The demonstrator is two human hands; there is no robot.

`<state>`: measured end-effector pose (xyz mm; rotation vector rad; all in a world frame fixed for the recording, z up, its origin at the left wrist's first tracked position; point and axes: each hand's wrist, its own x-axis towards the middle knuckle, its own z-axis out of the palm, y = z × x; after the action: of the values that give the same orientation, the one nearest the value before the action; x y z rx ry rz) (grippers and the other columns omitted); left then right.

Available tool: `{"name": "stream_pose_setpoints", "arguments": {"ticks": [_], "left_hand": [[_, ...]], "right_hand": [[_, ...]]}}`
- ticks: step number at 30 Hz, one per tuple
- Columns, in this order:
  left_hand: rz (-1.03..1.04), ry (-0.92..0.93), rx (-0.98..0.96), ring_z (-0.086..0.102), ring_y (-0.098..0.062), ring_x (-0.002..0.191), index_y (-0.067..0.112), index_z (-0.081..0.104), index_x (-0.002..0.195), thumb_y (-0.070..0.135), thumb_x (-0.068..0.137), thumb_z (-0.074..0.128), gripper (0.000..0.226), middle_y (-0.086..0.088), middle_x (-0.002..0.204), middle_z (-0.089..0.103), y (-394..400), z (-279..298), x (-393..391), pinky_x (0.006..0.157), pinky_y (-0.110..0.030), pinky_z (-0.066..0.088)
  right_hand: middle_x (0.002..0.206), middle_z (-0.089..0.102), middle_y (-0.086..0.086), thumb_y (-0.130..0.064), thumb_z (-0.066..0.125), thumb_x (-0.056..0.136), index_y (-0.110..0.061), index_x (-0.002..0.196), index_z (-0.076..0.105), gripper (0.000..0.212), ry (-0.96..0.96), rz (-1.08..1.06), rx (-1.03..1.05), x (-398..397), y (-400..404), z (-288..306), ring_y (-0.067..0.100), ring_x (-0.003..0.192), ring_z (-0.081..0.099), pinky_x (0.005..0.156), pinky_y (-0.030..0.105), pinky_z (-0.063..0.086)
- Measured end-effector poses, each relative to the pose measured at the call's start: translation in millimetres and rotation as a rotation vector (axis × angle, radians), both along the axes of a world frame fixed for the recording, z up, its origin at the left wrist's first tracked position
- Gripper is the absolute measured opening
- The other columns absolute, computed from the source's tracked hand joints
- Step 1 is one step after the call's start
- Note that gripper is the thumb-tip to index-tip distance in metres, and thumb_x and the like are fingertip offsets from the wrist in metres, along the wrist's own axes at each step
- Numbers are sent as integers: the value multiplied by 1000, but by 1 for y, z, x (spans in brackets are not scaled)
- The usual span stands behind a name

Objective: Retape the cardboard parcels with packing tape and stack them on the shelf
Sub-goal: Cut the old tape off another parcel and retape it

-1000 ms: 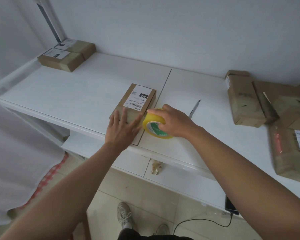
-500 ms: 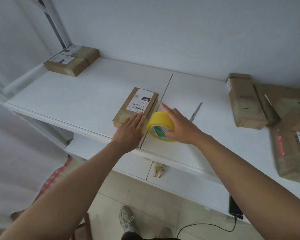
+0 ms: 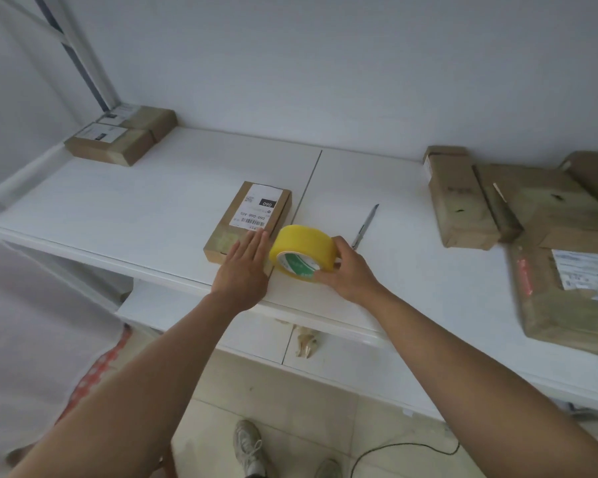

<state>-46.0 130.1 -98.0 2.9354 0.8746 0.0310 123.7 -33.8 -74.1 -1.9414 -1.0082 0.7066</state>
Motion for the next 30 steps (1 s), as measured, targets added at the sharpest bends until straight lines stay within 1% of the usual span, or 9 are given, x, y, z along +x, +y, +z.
{"name": "stream_pose_setpoints", "arguments": {"ticks": [4, 7, 9, 15, 21, 24, 27, 28, 30], "left_hand": [[66, 32, -5, -11, -16, 153, 11, -7, 159, 19, 95, 42, 80, -1, 167, -9, -7, 4, 4, 125, -35, -4], [132, 39, -7, -13, -16, 153, 10, -10, 158, 17, 94, 41, 82, -1, 167, -11, -14, 6, 9, 124, -35, -7], [154, 38, -14, -15, -16, 152, 10, -11, 157, 15, 94, 41, 82, -2, 166, -12, -17, 7, 11, 123, -36, -9], [167, 29, -33, -14, -18, 153, 10, -7, 158, 11, 93, 40, 81, -2, 167, -10, -17, 7, 11, 123, -37, -8], [147, 39, -38, -9, -21, 153, 12, -4, 159, 14, 94, 43, 81, -2, 167, -7, -15, 10, 9, 124, -40, -3], [125, -15, -78, -2, -23, 154, 11, 3, 159, 22, 97, 42, 74, -4, 167, 1, -12, 11, 8, 124, -43, 2], [154, -52, -162, 3, -23, 153, 9, 11, 159, 28, 101, 33, 65, -5, 167, 8, -10, 16, 14, 123, -44, 5], [177, -88, -197, 7, -24, 153, 9, 18, 158, 33, 99, 28, 64, -6, 166, 13, -11, 18, 16, 123, -44, 8], [228, -226, -252, 22, -26, 148, 9, 39, 150, 36, 96, 23, 62, -8, 160, 31, -14, 24, 20, 119, -44, 16]], "right_hand": [[99, 55, 3, -34, 69, 70, -25, 112, 45, 49, -70, -5, 19, 0, -5, 19, 24, 85, 55, 67, 34, 45], [112, 55, -1, -20, 70, 79, -27, 132, 45, 59, -163, -13, 2, 17, -28, 27, 26, 97, 57, 75, 32, 45], [121, 51, -5, -17, 68, 81, -34, 140, 41, 67, -280, 21, -41, 33, -47, 33, 23, 107, 54, 82, 31, 42], [103, 35, -7, -34, 53, 94, -53, 144, 33, 57, -730, 239, -362, 61, -84, 56, 23, 105, 45, 82, 32, 33], [117, 44, 1, -29, 49, 98, -50, 152, 16, 67, -879, 215, -499, 68, -100, 62, 25, 114, 44, 82, 35, 30], [121, 44, 2, -30, 47, 99, -48, 153, 15, 65, -869, 217, -518, 68, -98, 62, 26, 118, 42, 91, 40, 33], [132, 41, 4, -42, 45, 96, -48, 152, 16, 64, -790, 238, -615, 70, -92, 73, 28, 127, 36, 100, 44, 30], [137, 40, 3, -46, 43, 95, -47, 152, 20, 62, -720, 242, -646, 70, -88, 79, 29, 131, 33, 102, 44, 29], [141, 39, 3, -52, 39, 94, -42, 146, 38, 53, -605, 223, -658, 69, -77, 90, 28, 133, 30, 100, 43, 29]]}}
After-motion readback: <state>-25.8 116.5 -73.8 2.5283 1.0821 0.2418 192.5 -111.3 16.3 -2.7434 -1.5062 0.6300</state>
